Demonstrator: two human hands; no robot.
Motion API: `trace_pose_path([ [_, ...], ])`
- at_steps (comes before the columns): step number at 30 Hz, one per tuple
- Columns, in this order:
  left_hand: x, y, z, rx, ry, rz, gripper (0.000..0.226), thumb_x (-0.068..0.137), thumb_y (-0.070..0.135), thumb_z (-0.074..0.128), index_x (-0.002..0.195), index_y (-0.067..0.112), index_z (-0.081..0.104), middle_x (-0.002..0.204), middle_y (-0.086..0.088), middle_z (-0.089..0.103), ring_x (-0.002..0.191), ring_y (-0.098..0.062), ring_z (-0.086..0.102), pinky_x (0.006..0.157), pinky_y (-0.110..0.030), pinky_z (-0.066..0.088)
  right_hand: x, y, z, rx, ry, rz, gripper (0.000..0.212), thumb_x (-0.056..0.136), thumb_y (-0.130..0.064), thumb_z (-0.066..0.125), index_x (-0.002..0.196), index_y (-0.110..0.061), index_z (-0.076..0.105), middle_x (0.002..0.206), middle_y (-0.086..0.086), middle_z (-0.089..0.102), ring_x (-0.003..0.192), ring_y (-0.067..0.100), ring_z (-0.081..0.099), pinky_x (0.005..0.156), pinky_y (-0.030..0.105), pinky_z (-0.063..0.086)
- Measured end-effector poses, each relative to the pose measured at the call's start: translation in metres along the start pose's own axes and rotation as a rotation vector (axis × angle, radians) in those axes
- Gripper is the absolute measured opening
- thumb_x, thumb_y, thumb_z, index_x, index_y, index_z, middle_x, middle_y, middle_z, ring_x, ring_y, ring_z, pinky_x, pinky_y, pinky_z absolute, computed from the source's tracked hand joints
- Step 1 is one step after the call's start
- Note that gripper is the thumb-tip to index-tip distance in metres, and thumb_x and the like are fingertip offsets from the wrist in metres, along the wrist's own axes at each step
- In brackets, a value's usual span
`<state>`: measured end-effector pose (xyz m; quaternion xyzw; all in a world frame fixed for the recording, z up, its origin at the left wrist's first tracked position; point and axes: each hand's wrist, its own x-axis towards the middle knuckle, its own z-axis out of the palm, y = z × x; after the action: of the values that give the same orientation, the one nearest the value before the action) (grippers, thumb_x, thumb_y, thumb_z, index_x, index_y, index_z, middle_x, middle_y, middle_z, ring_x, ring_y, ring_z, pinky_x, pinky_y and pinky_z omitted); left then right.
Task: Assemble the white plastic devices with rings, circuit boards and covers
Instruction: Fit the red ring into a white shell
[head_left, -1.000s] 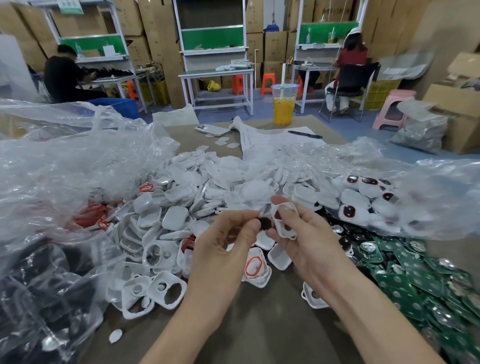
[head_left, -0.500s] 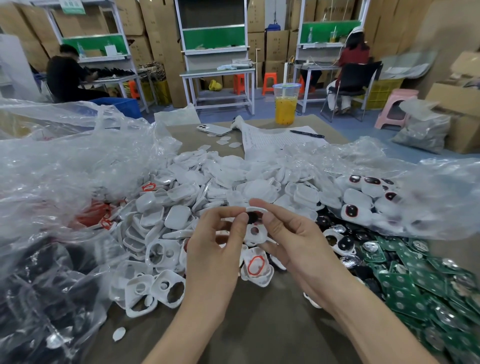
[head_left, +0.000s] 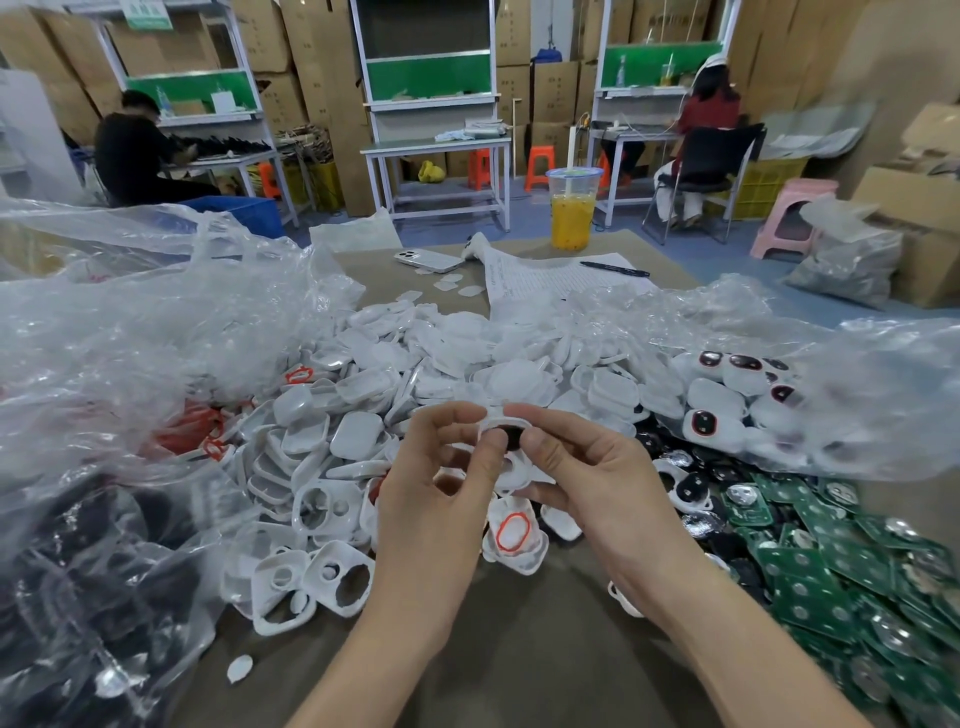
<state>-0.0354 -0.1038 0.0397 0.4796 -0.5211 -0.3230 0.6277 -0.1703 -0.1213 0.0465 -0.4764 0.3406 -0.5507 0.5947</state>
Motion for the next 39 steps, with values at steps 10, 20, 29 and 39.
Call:
trace_pose_path([
  [10, 0.002, -0.003, -0.003, 0.006, -0.114, -0.037, 0.026, 0.098, 0.025, 0.064, 0.099, 0.050, 0.059, 0.094, 0.011, 0.070, 0.087, -0.007, 0.068, 0.073, -0.028, 0.056, 0.000, -0.001, 0.000, -0.026, -0.020, -0.002, 0.021, 0.085, -0.027, 0.069, 0.103, -0.029, 0.080, 0.104, 0.002, 0.078, 0.099, 0.016, 0.074, 0.075, 0.021, 0.057],
  [20, 0.000, -0.009, -0.001, 0.220, 0.022, 0.161, 0.019, 0.092, 0.028, 0.072, 0.092, 0.045, 0.067, 0.084, 0.017, 0.069, 0.073, -0.002, 0.067, 0.063, -0.006, 0.044, 0.000, 0.004, -0.001, -0.180, -0.025, -0.009, 0.026, 0.093, -0.005, 0.067, 0.100, -0.029, 0.075, 0.099, 0.002, 0.077, 0.088, 0.015, 0.070, 0.077, 0.022, 0.056],
  [29, 0.003, -0.014, -0.004, 0.202, -0.127, 0.187, 0.031, 0.097, 0.013, 0.065, 0.101, 0.042, 0.074, 0.109, 0.017, 0.062, 0.098, -0.007, 0.067, 0.077, -0.011, 0.048, 0.000, 0.005, -0.007, -0.294, 0.014, -0.051, 0.017, 0.091, -0.014, 0.071, 0.083, -0.029, 0.069, 0.088, -0.001, 0.076, 0.084, 0.013, 0.073, 0.081, 0.033, 0.060],
  [39, -0.030, -0.012, -0.018, 0.617, -0.353, 0.394, 0.023, 0.102, 0.014, 0.055, 0.113, 0.029, 0.070, 0.105, 0.019, 0.054, 0.090, -0.004, 0.060, 0.077, -0.019, 0.047, -0.056, 0.020, -0.007, -1.306, 0.264, -0.460, 0.014, 0.090, -0.035, 0.066, 0.084, -0.023, 0.062, 0.089, -0.011, 0.056, 0.085, 0.017, 0.056, 0.080, 0.030, 0.044],
])
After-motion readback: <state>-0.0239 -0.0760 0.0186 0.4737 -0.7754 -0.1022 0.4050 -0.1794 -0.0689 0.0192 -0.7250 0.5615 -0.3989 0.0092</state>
